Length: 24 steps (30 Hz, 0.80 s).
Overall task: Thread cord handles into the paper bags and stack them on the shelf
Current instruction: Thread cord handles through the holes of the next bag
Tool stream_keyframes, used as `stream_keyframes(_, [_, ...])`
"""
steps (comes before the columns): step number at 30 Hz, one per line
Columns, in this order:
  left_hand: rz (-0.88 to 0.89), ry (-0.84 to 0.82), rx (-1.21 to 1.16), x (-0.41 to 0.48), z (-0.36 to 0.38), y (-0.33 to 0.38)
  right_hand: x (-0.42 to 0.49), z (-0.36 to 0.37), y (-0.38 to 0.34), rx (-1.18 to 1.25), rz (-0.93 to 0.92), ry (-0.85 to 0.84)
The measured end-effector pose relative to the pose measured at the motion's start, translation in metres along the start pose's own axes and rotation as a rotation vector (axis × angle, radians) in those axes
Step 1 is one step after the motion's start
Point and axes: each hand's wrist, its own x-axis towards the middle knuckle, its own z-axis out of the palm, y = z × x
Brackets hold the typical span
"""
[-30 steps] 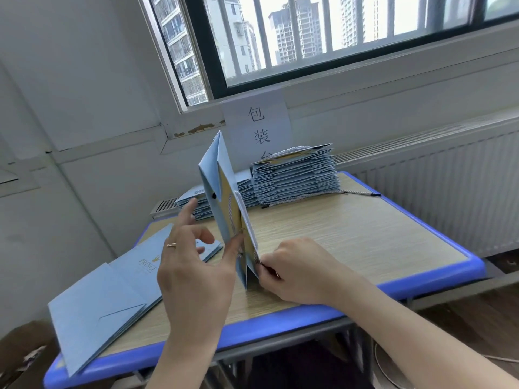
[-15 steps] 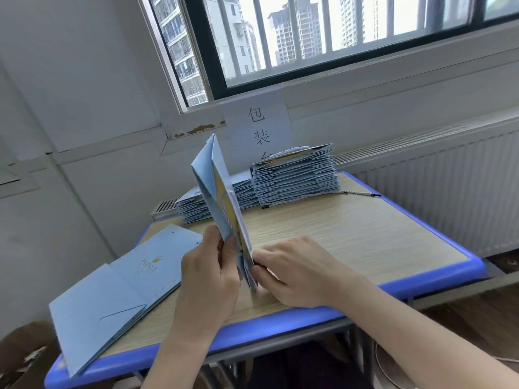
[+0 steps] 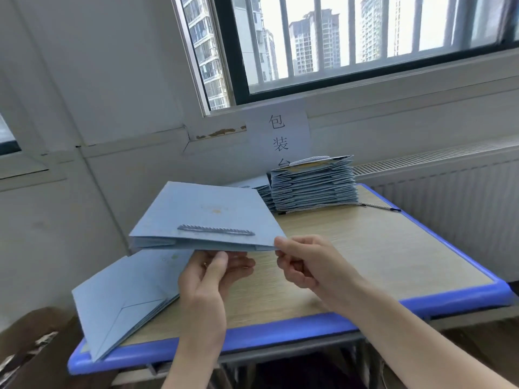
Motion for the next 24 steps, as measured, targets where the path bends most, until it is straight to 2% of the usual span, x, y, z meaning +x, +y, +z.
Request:
stream_keyframes(3, [-0.183,0.119,-0.264,0.005,-0.020,0.014,0.001,-0.007,-0.006,0.031,-0.021,0.044])
stream_keyframes(5, [-0.286,0.172,-0.201,0.008,-0.030,0.021,0.000,-0.011,-0.009,0.002,-0.030,0.068])
stream_keyframes(7, [-0.349,0.166,-0.028,0.012,-0.038,0.026,-0.001,-0.016,-0.013,-0.028,-0.038,0.085])
stream_keyframes(10, [-0.363,0.071,0.150,0.016,-0.046,0.029,-0.003,-0.021,-0.018,-0.085,0.012,0.101])
stream_keyframes(13, [-0.361,0.007,0.213,0.018,-0.048,0.027,-0.001,-0.017,-0.020,-0.223,0.123,0.159])
stream_keyframes(16, [-0.387,-0.011,0.220,0.016,-0.046,0.023,0.001,-0.008,-0.018,-0.342,0.135,0.205])
stream_keyframes(19, [-0.404,-0.012,0.213,0.014,-0.044,0.022,0.001,-0.007,-0.018,-0.283,0.104,0.225])
stream_keyframes(24, [-0.414,-0.025,0.165,0.017,-0.047,0.026,-0.001,-0.006,-0.016,-0.194,0.169,0.224])
